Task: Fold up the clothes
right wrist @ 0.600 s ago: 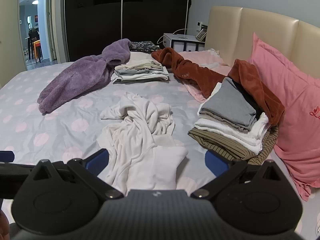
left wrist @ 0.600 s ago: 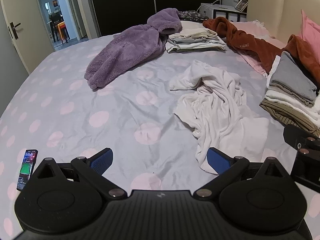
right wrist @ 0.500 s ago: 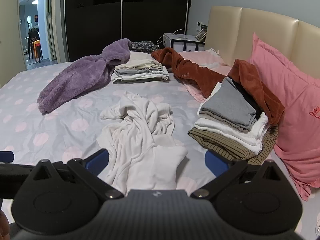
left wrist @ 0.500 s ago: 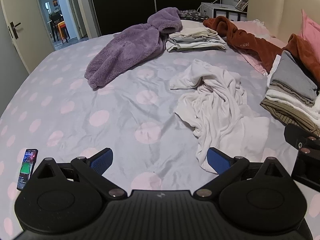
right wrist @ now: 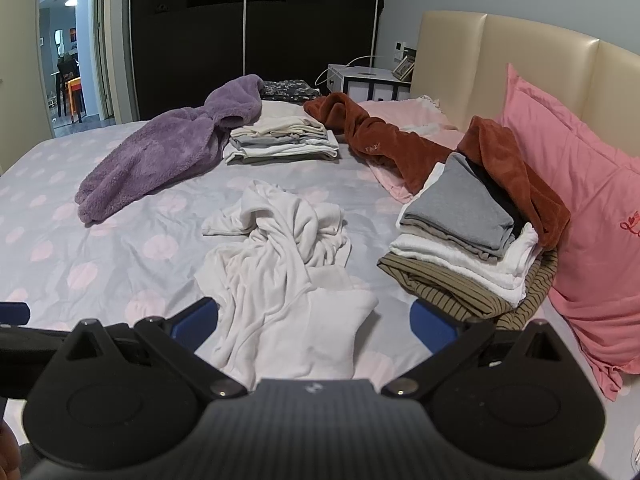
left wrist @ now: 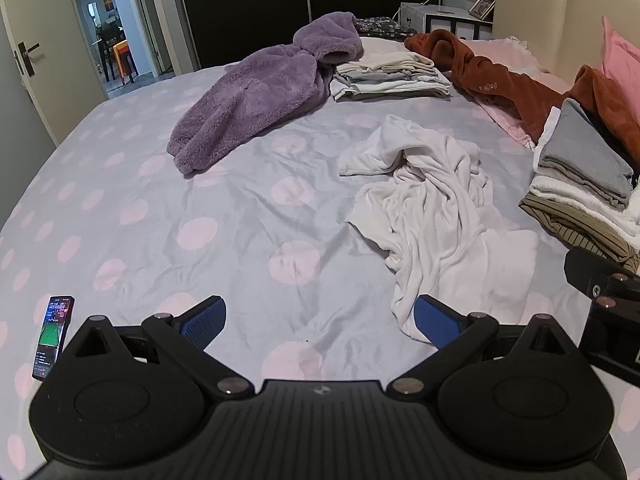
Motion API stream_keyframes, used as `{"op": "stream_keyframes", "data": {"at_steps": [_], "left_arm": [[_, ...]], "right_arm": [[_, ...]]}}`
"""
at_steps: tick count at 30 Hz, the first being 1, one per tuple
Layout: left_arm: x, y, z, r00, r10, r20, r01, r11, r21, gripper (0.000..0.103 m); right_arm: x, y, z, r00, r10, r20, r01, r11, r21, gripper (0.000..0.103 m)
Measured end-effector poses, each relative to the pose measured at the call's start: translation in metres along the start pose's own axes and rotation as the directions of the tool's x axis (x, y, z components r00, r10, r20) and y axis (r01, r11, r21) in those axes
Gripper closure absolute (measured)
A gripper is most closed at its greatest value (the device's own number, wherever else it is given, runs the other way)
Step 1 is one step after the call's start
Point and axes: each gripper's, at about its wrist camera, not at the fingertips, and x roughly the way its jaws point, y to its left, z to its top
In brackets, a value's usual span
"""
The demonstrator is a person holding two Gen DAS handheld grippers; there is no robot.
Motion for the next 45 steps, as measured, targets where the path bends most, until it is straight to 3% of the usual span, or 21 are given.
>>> {"op": "stream_keyframes", "data": {"at_steps": [45], "left_arm": [[0.0015, -0.0033, 0.0034, 1.000, 0.006, -0.014, -0.006, 1.000, -0.004, 0.000]], "right_arm": [[0.0041, 0.0021, -0.0003, 1.000, -0.004, 0.000, 0.004, 1.000, -0.007, 0.000]]}}
